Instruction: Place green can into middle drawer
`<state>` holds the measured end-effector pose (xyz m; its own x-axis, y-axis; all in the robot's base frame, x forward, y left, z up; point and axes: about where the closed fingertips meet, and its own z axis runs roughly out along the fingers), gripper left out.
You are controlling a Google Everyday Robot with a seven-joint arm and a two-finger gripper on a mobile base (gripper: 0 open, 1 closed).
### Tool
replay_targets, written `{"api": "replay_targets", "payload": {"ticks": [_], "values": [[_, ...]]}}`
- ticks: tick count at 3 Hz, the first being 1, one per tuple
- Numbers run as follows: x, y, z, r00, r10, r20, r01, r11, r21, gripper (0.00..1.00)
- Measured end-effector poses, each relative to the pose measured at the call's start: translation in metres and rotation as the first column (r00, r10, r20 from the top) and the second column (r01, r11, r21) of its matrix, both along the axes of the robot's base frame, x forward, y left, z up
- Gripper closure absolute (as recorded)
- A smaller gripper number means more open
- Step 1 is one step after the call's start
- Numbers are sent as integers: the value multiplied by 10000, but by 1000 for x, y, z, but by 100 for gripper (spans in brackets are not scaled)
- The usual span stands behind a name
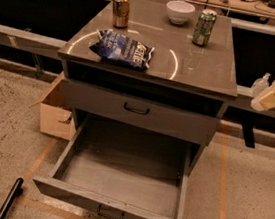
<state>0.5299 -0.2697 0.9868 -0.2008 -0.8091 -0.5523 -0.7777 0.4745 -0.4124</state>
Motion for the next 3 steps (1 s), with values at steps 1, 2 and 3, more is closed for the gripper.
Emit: {"api": "replay_targets", "payload": {"ticks": [1,2,3], "values": [[62,-1,-4,9940,-308,1048,116,9838,1791,0],[136,0,-19,9827,-912,1611,358,9475,3178,0],[222,7,-24,9653,-1900,1793,857,8786,4699,0]]}}
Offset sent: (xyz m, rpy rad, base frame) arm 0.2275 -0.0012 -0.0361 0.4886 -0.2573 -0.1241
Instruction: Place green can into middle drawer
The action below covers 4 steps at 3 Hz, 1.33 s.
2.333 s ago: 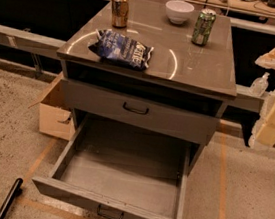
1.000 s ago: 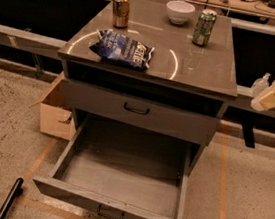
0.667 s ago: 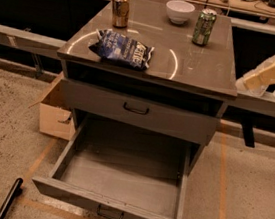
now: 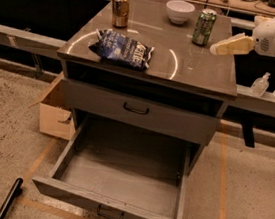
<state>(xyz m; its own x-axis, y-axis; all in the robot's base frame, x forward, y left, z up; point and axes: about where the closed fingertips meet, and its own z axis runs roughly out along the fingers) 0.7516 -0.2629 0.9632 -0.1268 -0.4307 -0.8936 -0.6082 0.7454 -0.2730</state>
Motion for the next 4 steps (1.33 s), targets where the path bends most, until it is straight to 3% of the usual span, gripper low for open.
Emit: {"api": "replay_targets", "payload": {"ticks": [1,2,3,4], "values": [[-1,1,-1,10000,18,-20,-18,10000,-18,0],[11,-5,-6,9986,-509,167,505,9984,249,0],[35,-16,-14,9907,-1249,539,1177,9857,1204,0],[57,-29,-23,9777,-1981,690,1775,9565,2314,0]]}}
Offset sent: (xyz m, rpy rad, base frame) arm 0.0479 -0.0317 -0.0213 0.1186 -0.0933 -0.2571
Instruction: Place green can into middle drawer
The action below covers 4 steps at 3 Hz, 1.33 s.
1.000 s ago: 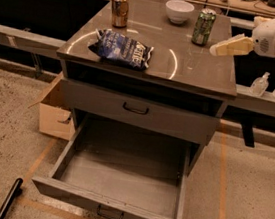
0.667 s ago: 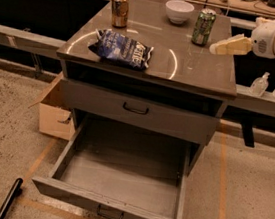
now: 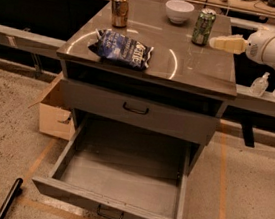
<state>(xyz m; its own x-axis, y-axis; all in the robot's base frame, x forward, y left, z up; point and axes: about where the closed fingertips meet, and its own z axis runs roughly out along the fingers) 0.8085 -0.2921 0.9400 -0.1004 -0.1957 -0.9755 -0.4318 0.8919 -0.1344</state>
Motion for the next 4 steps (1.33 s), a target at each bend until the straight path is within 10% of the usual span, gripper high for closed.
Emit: {"api": "replay_targets", "payload": {"ticks": [4], "values": [[104,22,-36,9993,-361,71,354,9959,833,0]]}}
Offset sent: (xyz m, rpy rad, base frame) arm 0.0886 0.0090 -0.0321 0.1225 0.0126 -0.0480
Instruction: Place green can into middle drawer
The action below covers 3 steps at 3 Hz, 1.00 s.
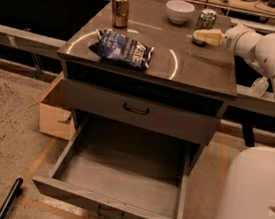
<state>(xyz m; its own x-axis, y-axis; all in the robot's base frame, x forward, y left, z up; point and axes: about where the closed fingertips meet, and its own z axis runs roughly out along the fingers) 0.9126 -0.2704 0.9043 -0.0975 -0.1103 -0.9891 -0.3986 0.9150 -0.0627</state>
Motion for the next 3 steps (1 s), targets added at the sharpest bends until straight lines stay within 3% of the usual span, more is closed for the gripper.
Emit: {"api": "replay_targets", "payload": {"ticks": [3], "values": [[45,26,-3,9990,125,429,-124,9999,-45,0]]}}
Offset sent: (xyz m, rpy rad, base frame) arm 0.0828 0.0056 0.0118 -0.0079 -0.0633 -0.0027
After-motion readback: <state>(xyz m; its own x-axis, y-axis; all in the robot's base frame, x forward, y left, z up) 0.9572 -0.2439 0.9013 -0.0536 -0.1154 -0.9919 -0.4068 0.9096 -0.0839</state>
